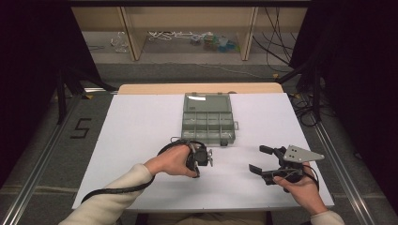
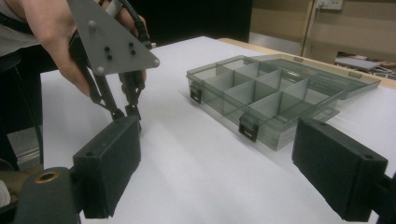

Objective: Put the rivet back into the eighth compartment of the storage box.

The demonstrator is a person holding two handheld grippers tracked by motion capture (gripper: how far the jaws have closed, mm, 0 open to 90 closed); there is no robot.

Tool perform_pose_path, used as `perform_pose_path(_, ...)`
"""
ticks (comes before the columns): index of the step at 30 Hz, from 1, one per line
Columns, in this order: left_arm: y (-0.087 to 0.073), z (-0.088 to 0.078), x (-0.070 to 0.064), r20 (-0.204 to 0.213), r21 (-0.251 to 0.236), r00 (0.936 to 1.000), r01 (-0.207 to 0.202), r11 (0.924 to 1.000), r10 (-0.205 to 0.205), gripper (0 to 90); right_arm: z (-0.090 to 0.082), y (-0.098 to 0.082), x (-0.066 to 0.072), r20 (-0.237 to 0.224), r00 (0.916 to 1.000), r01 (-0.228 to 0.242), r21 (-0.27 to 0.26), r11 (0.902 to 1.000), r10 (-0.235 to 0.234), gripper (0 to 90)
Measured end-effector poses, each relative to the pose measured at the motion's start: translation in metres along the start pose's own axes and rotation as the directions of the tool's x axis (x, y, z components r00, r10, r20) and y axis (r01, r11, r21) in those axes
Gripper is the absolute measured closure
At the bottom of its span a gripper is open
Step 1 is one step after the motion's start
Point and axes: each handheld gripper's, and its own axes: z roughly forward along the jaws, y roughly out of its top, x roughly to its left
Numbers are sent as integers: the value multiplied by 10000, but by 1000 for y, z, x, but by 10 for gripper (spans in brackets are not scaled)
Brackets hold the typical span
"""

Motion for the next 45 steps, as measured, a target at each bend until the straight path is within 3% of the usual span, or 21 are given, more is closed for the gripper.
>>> perform_pose_path(1,-1,-2,1,-24,-82,10000,42,10000,-42,829,0,0,0,5,10000,-2,4,10000,2,165)
perform_pose_path(2,-1,-4,1,-60,-173,10000,72,9998,-73,829,3,-1,0,-156,9999,-34,-311,9995,29,165)
perform_pose_path(3,-1,-6,2,-79,-231,10000,58,9997,-60,829,0,0,0,6,10000,7,5,10000,-7,165)
perform_pose_path(8,-2,-11,3,-167,-534,9998,119,9985,-128,829,2,0,0,-150,9999,-6,-183,9998,3,165)
perform_pose_path(10,-2,-13,4,-281,-633,9995,127,9979,-145,829,0,0,0,15,10000,10,0,10000,-10,165)
perform_pose_path(22,-2,-19,8,-663,-1025,9973,231,9945,-300,829,0,0,0,-30,10000,-27,23,10000,27,165)
perform_pose_path(23,-2,-21,8,-683,-1138,9971,257,9932,-336,829,3,-1,0,-193,9998,-72,-399,9992,65,165)
perform_pose_path(26,-2,-23,9,-730,-1241,9966,296,9918,-389,829,3,-1,0,-189,9998,-72,-400,9992,65,165)
perform_pose_path(28,-2,-24,9,-822,-1445,9954,364,9888,-486,829,2,0,0,-135,9999,-36,-145,9999,34,165)
perform_pose_path(32,-2,-27,10,-938,-1648,9937,446,9853,-606,829,2,-1,0,-99,9999,-73,-230,9997,71,165)
perform_pose_path(33,-2,-28,11,-1032,-1734,9922,514,9835,-701,829,0,0,0,-26,10000,-25,25,10000,25,165)
perform_pose_path(34,-2,-28,11,-1032,-1734,9922,514,9835,-701,829,0,0,0,-26,10000,-25,25,10000,25,165)
perform_pose_path(35,-2,-29,12,-1097,-1816,9913,519,9820,-727,829,3,-1,0,-190,9998,-67,-395,9992,59,165)
perform_pose_path(42,-3,-32,14,-1246,-2195,9865,771,9726,-1063,829,2,-1,0,-118,9999,-80,-253,9996,77,165)
perform_pose_path(43,-3,-33,15,-1350,-2412,9827,917,9661,-1270,829,2,0,0,-122,9999,-63,-164,9998,61,166)
perform_pose_path(44,-3,-33,15,-1350,-2412,9827,917,9661,-1270,829,2,0,0,-122,9999,-63,-164,9998,61,166)
perform_pose_path(45,-3,-35,16,-1687,-2608,9757,926,9609,-1398,830,2,-1,0,-133,9999,-85,-263,9996,82,165)
